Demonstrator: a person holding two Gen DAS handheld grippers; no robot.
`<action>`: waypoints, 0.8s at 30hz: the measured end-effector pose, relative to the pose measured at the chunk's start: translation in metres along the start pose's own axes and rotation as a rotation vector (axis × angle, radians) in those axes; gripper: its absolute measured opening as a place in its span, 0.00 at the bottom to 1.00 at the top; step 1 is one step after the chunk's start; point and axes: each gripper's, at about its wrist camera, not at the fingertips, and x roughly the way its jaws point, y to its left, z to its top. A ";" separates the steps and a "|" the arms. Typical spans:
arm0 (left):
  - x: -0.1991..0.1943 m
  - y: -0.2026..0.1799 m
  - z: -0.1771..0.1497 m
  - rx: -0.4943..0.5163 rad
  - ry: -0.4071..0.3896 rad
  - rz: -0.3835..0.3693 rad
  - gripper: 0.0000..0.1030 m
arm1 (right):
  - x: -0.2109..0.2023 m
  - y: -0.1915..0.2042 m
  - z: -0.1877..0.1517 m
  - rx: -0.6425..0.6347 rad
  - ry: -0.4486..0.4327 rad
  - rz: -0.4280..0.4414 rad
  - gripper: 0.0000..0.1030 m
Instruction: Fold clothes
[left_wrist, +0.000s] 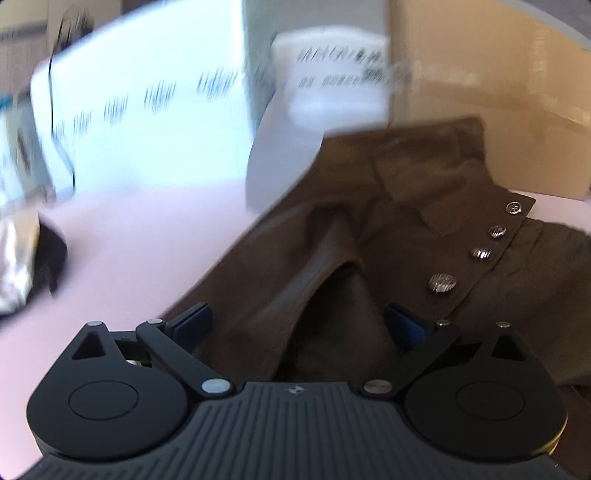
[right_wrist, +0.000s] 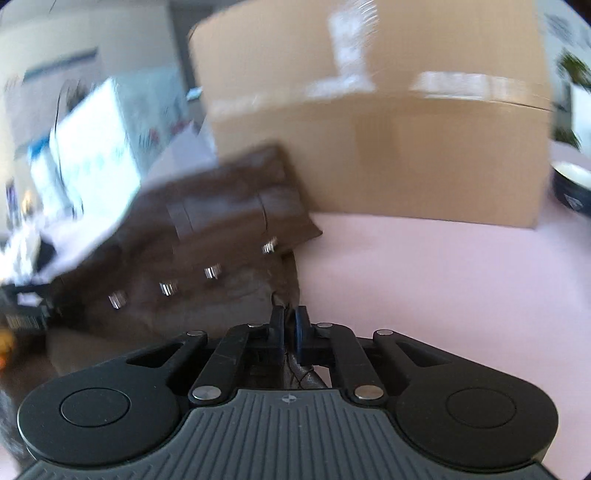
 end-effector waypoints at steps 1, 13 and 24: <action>-0.011 -0.005 0.002 0.024 -0.067 0.020 0.97 | -0.006 0.001 0.000 -0.006 -0.019 -0.022 0.05; -0.060 -0.067 0.047 0.074 -0.109 -0.197 0.97 | -0.021 -0.005 -0.019 -0.113 -0.084 -0.446 0.10; 0.036 -0.070 0.024 -0.018 0.242 -0.266 1.00 | -0.041 0.034 -0.030 -0.131 -0.038 0.273 0.85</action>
